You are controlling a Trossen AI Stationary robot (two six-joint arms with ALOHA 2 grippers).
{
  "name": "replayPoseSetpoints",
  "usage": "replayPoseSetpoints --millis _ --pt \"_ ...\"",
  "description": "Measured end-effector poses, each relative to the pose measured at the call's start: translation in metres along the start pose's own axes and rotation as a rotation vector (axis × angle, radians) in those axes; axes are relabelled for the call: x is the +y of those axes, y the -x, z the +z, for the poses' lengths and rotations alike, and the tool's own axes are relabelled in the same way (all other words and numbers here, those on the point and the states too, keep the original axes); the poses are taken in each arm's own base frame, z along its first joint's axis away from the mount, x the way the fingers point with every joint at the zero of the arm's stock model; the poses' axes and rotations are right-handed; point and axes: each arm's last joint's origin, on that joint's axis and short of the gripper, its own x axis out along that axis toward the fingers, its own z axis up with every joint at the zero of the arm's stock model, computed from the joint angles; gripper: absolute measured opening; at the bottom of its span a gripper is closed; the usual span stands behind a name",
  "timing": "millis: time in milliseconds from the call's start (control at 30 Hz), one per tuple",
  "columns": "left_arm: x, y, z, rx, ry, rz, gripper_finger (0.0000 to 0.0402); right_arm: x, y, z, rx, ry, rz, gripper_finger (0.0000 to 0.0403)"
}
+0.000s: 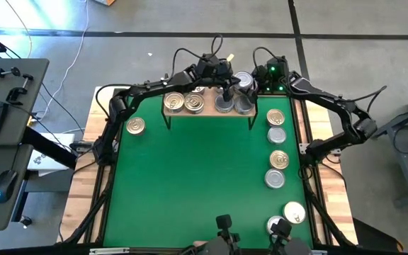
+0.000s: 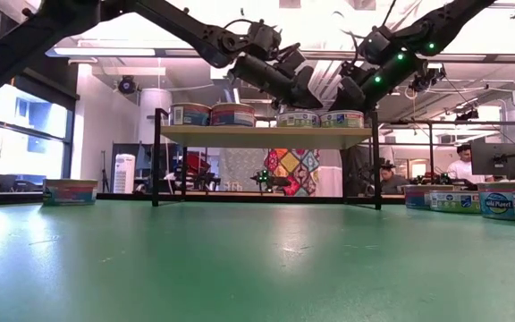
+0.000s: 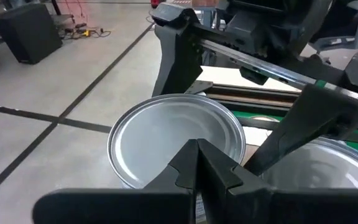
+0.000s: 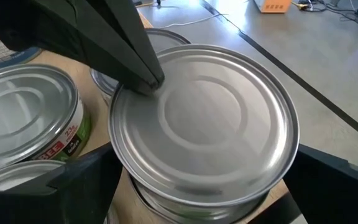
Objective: Stack canned seafood by type on shelf
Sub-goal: Stack the green tuna can on top of the other green tuna can on the shelf
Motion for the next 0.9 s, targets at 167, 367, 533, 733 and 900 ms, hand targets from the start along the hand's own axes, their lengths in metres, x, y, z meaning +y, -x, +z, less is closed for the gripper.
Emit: replayPoseSetpoints --millis 167,367,533,733,900 --pt "0.0008 0.0002 -0.0018 0.016 -0.002 -0.001 0.0000 0.0000 -0.0002 -0.0004 0.003 -0.001 0.000 0.0400" --pt "0.0047 0.0022 -0.0060 0.061 0.013 -0.005 0.0000 0.0003 -0.0007 -0.0019 0.012 -0.001 -0.001 0.0400" --pt "0.0046 0.0018 -0.0071 0.067 0.013 -0.010 0.0000 0.0003 -0.0007 -0.0018 0.012 -0.002 0.000 0.0400" --pt "0.0045 0.0012 -0.0073 0.064 0.013 -0.009 0.0000 0.0002 -0.0007 -0.0015 0.009 -0.002 -0.001 0.0400" --pt "0.0039 0.0009 -0.0075 0.065 0.013 -0.010 0.0000 0.0003 -0.0008 -0.0020 0.014 0.017 0.000 0.0400"
